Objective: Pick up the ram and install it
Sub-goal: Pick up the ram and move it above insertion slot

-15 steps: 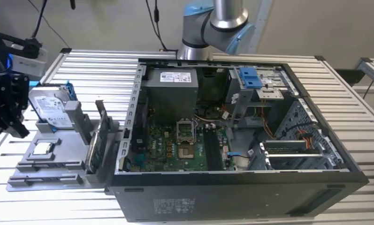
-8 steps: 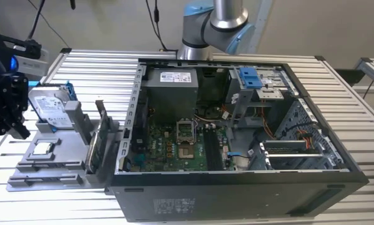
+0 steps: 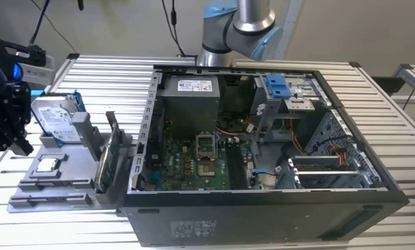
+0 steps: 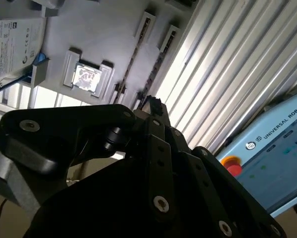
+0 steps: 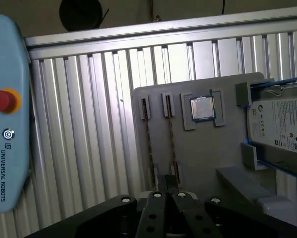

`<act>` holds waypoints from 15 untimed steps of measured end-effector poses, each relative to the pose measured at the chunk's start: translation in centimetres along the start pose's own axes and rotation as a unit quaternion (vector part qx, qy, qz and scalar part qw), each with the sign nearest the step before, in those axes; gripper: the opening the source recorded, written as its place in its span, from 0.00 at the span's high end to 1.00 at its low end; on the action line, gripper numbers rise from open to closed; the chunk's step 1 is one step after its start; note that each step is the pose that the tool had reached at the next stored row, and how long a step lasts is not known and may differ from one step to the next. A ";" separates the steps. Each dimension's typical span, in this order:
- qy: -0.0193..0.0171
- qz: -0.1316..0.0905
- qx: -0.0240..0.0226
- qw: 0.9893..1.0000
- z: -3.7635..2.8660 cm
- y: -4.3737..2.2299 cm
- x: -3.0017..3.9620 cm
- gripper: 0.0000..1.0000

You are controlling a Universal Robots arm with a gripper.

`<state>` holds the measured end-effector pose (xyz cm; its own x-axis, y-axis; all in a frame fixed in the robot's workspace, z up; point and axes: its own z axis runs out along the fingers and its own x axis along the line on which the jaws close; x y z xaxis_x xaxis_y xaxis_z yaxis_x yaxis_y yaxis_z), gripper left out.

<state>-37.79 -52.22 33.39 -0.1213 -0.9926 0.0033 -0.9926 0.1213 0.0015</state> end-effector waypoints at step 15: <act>-0.002 0.000 0.000 1.000 0.00 0.00 0.00 0.58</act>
<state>-37.79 -52.22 33.38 -0.1212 -0.9926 -0.0007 -0.9926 0.1212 0.0019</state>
